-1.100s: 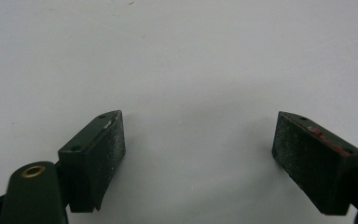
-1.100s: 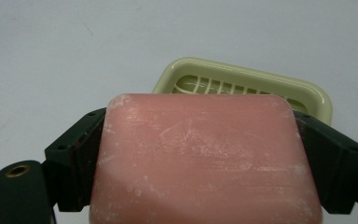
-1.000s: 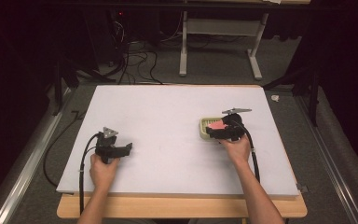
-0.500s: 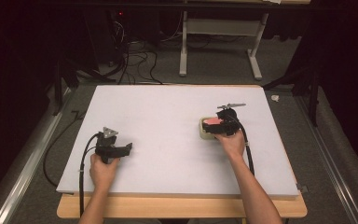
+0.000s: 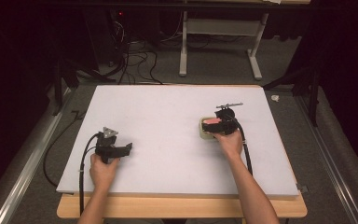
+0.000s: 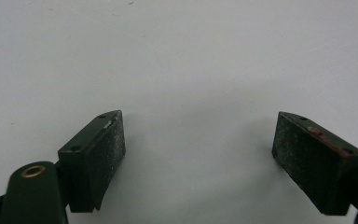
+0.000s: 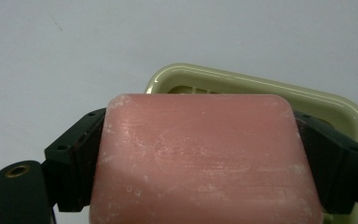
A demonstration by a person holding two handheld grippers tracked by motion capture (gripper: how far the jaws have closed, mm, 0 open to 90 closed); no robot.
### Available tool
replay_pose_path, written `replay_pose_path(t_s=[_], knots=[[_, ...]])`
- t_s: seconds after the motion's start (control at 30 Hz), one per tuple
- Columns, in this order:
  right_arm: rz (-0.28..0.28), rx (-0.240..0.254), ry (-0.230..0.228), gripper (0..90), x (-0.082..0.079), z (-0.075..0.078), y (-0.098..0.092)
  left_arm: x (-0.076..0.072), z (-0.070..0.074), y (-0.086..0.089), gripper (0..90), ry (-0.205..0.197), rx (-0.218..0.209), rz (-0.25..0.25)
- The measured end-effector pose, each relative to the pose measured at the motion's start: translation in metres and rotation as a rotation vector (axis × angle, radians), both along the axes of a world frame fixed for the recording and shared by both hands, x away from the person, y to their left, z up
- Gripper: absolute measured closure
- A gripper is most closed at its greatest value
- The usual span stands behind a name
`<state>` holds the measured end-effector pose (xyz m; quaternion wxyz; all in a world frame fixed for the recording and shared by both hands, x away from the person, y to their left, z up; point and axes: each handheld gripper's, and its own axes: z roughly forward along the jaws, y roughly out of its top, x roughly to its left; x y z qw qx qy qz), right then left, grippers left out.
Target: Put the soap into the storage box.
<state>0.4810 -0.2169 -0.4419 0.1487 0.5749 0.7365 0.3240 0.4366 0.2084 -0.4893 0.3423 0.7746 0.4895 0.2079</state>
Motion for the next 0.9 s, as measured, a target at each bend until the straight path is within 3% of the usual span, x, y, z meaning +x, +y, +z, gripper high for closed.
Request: replay_pose_path(t_s=[0.43,0.53,0.9], knots=[[-0.038,-0.010,0.034,13.4,0.0053,-0.0068,-0.0029,0.0001,0.0000,0.0000,17.5,0.000,0.000,0.001],[-0.049,-0.036,0.038,13.4,0.0051,-0.0073,-0.0024,0.0001,0.0000,0.0000,17.5,0.000,0.000,0.000],[-0.055,0.000,0.039,12.9,0.0036,-0.0083,-0.0080,0.0000,0.0000,-0.0001,17.5,0.000,0.000,0.000]])
